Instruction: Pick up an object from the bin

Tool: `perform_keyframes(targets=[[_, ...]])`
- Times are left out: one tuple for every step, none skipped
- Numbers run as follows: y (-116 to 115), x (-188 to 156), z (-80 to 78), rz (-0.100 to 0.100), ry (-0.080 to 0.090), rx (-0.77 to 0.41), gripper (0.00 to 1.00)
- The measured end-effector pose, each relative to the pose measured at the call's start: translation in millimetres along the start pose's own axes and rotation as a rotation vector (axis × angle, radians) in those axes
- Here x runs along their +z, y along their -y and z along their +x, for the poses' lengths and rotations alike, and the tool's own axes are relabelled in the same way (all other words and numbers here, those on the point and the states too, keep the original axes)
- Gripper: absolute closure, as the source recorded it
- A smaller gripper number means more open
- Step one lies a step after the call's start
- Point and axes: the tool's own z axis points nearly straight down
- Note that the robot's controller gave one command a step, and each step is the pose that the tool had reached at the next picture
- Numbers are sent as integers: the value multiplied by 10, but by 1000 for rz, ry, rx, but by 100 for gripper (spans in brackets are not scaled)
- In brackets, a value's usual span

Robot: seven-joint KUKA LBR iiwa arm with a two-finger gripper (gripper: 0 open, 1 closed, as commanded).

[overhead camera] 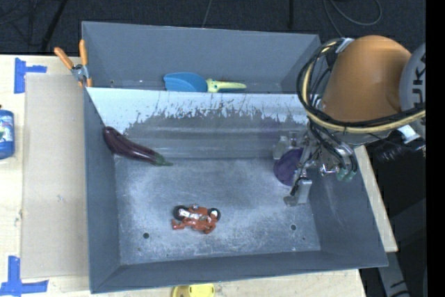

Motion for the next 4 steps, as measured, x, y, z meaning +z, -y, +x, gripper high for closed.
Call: perform_keyframes(targets=[[-2,-46,-13,0,8,-1,0],[-132,347,-37,2,15,-57,0],[-699,771,66,2,8,-120,0],[-920,1353,-158,-1,12,-123,0]])
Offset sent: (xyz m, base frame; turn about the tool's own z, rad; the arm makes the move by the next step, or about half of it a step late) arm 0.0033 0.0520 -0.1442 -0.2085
